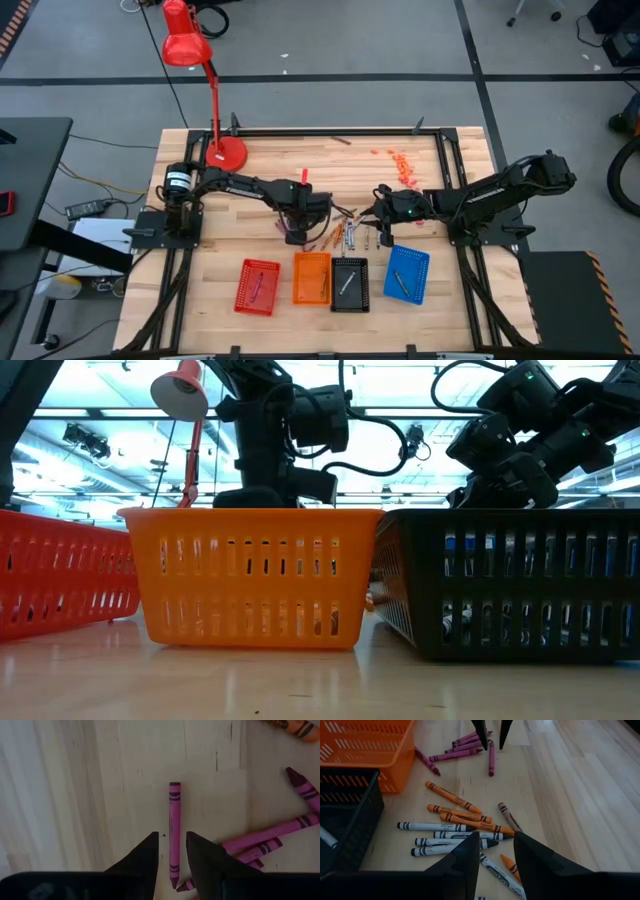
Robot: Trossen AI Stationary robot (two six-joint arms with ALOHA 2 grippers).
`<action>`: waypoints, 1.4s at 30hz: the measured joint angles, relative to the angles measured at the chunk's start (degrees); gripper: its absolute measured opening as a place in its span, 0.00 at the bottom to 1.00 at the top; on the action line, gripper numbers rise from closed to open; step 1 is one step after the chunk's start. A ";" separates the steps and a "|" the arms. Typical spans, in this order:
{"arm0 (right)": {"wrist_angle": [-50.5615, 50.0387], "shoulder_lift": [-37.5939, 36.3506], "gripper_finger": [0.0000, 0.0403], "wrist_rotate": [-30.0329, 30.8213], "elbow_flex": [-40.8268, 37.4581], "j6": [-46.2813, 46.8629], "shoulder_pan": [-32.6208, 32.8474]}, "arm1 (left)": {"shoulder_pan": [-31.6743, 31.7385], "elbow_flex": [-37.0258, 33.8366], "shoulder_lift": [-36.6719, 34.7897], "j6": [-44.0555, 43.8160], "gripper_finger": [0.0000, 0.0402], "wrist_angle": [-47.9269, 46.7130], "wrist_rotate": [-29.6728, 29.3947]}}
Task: Sort crayons
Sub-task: Put the violet crayon into the red bin
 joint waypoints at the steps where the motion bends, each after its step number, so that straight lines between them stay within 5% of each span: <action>1: 0.02 0.00 0.31 0.00 0.00 0.00 0.00 | 0.07 -0.05 -0.02 -0.18 0.28 0.20 0.00; 28: 0.28 -0.70 0.31 -0.40 0.00 0.02 1.20 | 0.57 -1.29 3.37 -1.72 0.28 4.09 0.07; 42: -0.11 -0.88 0.31 -0.39 0.00 0.02 1.25 | 1.39 -2.23 3.23 -2.55 0.06 4.15 3.45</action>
